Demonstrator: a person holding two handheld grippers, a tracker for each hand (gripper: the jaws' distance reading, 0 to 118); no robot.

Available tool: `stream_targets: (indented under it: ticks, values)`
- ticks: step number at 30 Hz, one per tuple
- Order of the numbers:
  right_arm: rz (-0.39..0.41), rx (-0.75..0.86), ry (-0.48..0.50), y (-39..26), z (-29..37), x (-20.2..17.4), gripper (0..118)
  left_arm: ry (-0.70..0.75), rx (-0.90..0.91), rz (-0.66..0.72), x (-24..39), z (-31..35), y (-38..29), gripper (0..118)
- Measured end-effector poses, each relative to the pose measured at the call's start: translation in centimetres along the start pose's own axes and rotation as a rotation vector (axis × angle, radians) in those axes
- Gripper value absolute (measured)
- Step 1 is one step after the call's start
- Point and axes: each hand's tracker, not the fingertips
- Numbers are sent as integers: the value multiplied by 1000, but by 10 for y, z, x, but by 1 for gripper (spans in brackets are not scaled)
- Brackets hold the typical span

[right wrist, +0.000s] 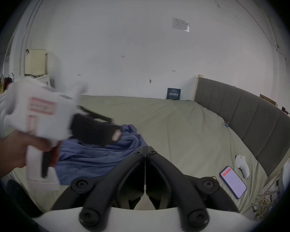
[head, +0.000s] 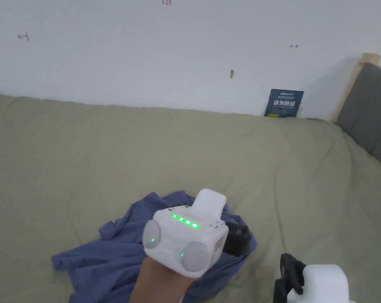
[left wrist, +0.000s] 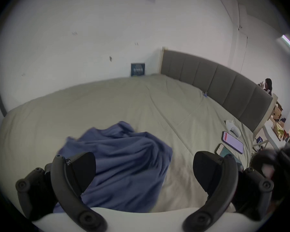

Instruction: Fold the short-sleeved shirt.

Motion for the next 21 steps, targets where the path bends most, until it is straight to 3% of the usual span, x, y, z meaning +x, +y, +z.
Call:
stream_targets:
  ticks: [8, 9, 10, 12, 13, 14, 16, 21]
  values:
    - [-1, 25, 88, -11, 47, -29, 1, 273, 89, 110, -38, 199, -116, 114]
    - [-9, 28, 93, -12, 51, -32, 1, 303, 96, 116, -41, 212, -125, 97]
    - [-21, 26, 96, -13, 55, -34, 1, 315, 101, 123, -44, 226, -134, 67]
    - [-39, 27, 100, -15, 62, -38, 1, 359, 64, 130, -51, 242, -144, 44]
    - [-43, 25, 99, -16, 64, -40, 1, 367, 31, 149, -56, 245, -148, 22]
    - [-47, 24, 97, -16, 65, -41, 1, 334, 9, 184, -62, 244, -151, 10]
    - [-57, 14, 102, -18, 67, -41, 1, 300, -26, 267, -78, 243, -153, 10]
    - [-43, 1, 99, -24, 70, -40, 1, 311, -94, 270, -128, 208, -121, 10]
